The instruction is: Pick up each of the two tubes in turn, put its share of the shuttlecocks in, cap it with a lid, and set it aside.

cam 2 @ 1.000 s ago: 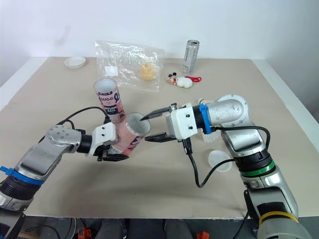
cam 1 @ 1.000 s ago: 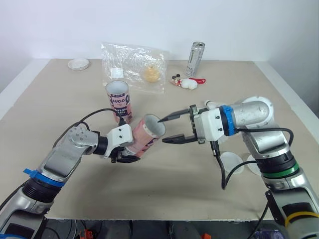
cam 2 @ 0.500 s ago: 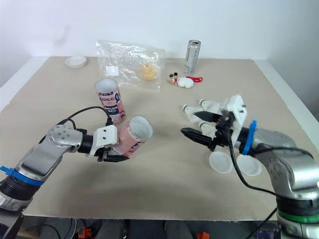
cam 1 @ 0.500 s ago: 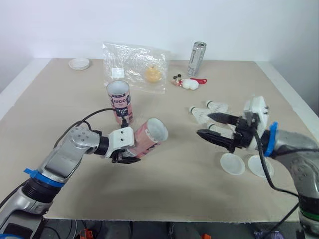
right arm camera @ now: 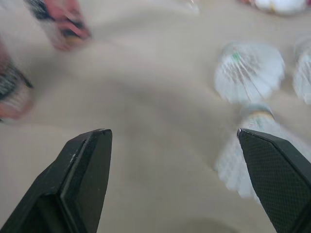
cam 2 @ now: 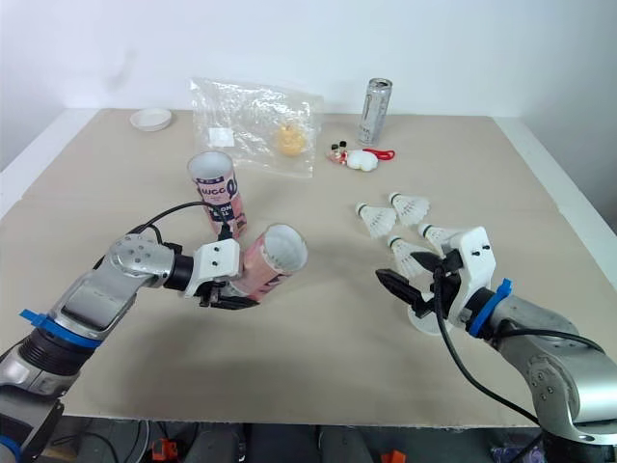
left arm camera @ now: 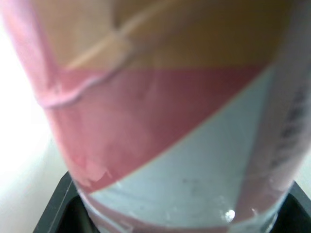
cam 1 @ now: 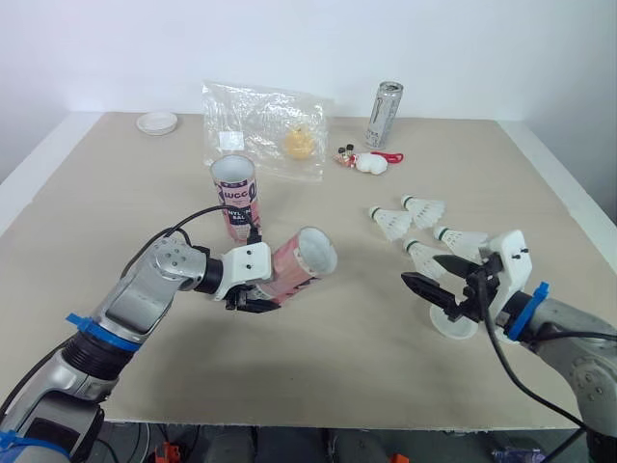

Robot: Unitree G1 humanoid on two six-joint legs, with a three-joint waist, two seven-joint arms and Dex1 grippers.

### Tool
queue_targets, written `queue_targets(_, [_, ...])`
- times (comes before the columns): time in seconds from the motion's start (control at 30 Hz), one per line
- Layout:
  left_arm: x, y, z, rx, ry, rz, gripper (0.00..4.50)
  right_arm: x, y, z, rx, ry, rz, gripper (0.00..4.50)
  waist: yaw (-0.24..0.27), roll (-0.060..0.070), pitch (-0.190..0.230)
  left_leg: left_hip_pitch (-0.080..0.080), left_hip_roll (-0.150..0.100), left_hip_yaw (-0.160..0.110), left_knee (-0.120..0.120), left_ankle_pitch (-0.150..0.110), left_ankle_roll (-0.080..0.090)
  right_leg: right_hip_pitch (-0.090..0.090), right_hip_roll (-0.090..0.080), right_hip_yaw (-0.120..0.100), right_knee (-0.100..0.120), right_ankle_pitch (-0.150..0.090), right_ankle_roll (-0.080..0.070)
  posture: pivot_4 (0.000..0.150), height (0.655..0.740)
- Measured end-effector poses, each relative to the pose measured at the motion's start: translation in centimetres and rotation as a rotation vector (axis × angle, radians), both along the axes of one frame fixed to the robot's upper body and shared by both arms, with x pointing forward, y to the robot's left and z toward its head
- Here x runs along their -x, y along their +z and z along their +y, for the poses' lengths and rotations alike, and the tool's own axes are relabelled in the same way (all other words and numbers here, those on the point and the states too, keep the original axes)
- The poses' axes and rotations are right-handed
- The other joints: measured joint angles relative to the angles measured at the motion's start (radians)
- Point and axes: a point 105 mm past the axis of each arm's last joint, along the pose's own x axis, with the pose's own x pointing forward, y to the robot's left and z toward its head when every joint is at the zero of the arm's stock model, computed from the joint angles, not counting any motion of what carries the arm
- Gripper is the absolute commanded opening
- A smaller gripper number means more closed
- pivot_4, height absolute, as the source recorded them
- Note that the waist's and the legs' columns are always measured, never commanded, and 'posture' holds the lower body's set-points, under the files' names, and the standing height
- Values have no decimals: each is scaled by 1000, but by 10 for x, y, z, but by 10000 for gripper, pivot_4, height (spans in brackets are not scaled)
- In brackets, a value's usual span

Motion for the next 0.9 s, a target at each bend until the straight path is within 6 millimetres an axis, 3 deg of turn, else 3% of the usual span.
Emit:
queue_targets(0.37, [1, -1, -14, 24, -10, 22, 27546, -11, -21, 1, 1, -24, 46, 44272, -2, 0, 0, -1, 0, -1, 0, 0, 0, -1, 1, 0, 0, 0, 0, 1500, 7400])
queue_targets(0.7, [4, -2, -15, 24, -13, 13, 27546, -37, -34, -4, 4, -117, 64, 44272, -4, 0, 0, -1, 0, -1, 0, 0, 0, -1, 1, 0, 0, 2, 4, 1500, 7400])
queue_targets(0.8, [4, -2, -14, 22, -8, 7, 27546, -41, -37, -3, -4, -124, 64, 38105, -5, 0, 0, -1, 0, -1, -1, 0, 0, -1, 2, 0, 0, 2, 4, 1500, 7400])
queue_targets(0.9, [4, -2, -14, 20, -6, 5, 27546, -44, -36, -3, 4, -133, 55, 23365, -5, 0, 0, -1, 1, -1, -1, 0, 0, -1, 2, 0, 0, 2, 4, 1500, 7400])
